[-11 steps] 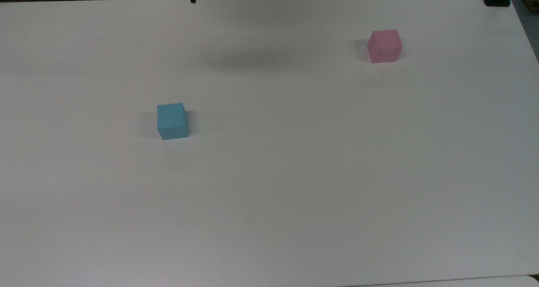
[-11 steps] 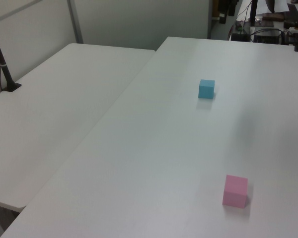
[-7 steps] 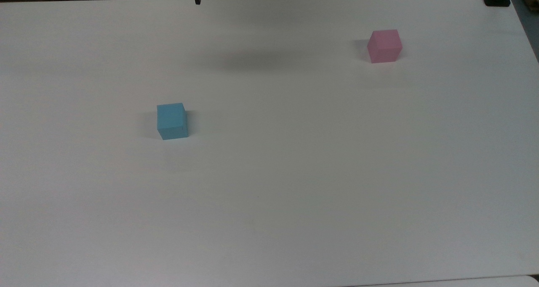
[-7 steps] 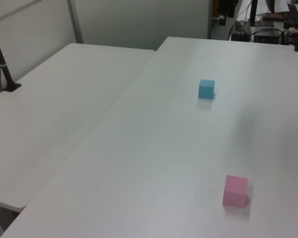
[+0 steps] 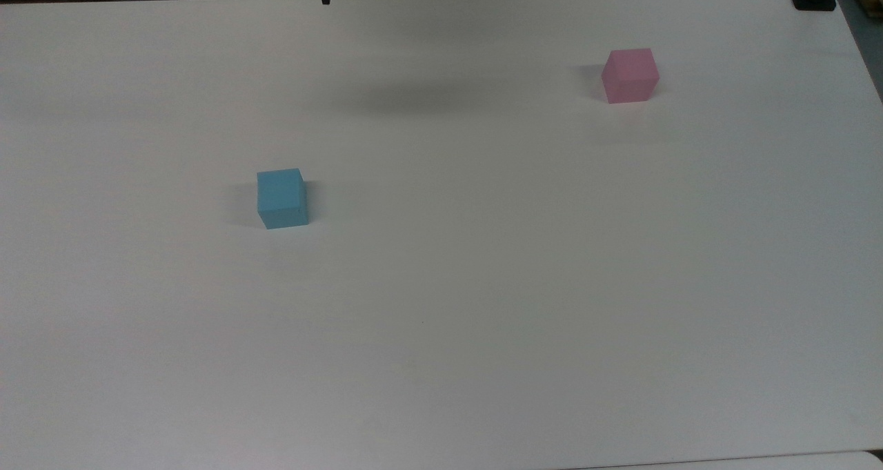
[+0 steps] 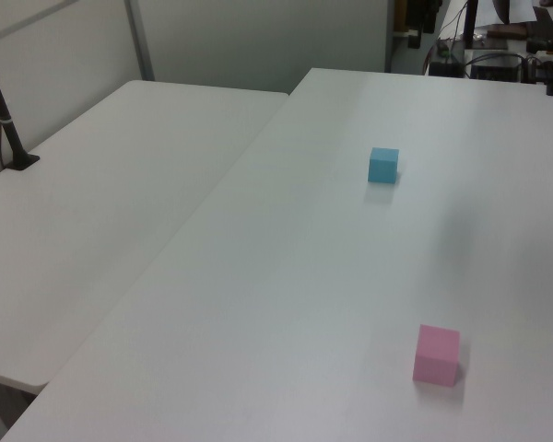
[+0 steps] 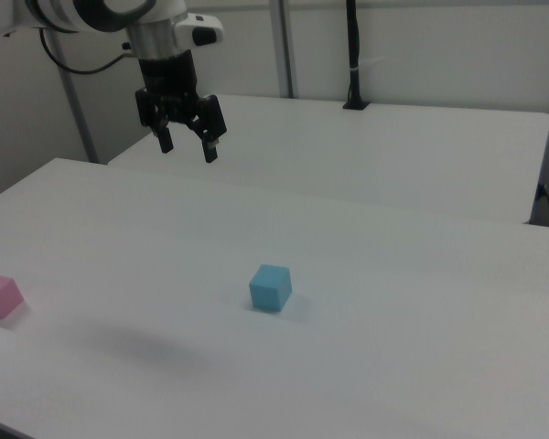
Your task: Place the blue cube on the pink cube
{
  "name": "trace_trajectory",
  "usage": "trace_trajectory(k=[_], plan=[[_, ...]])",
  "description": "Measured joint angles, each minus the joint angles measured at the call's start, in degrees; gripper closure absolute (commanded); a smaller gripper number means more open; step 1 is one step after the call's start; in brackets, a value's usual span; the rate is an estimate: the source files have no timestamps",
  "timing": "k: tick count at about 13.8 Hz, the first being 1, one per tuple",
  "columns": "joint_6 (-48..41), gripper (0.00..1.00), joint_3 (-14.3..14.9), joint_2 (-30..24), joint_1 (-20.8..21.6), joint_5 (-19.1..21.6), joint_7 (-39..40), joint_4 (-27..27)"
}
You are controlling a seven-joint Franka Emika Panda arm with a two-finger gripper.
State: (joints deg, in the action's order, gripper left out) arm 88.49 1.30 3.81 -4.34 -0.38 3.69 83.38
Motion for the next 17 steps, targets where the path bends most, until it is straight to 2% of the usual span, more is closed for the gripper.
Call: trace_trajectory(k=[3, 17], plan=[[-2.4, 0.0, 0.5, -0.3, -0.2, 0.0, 5.0, 0.0], [-2.6, 0.0, 0.4, -0.5, -0.5, 0.0, 8.1, 0.0]])
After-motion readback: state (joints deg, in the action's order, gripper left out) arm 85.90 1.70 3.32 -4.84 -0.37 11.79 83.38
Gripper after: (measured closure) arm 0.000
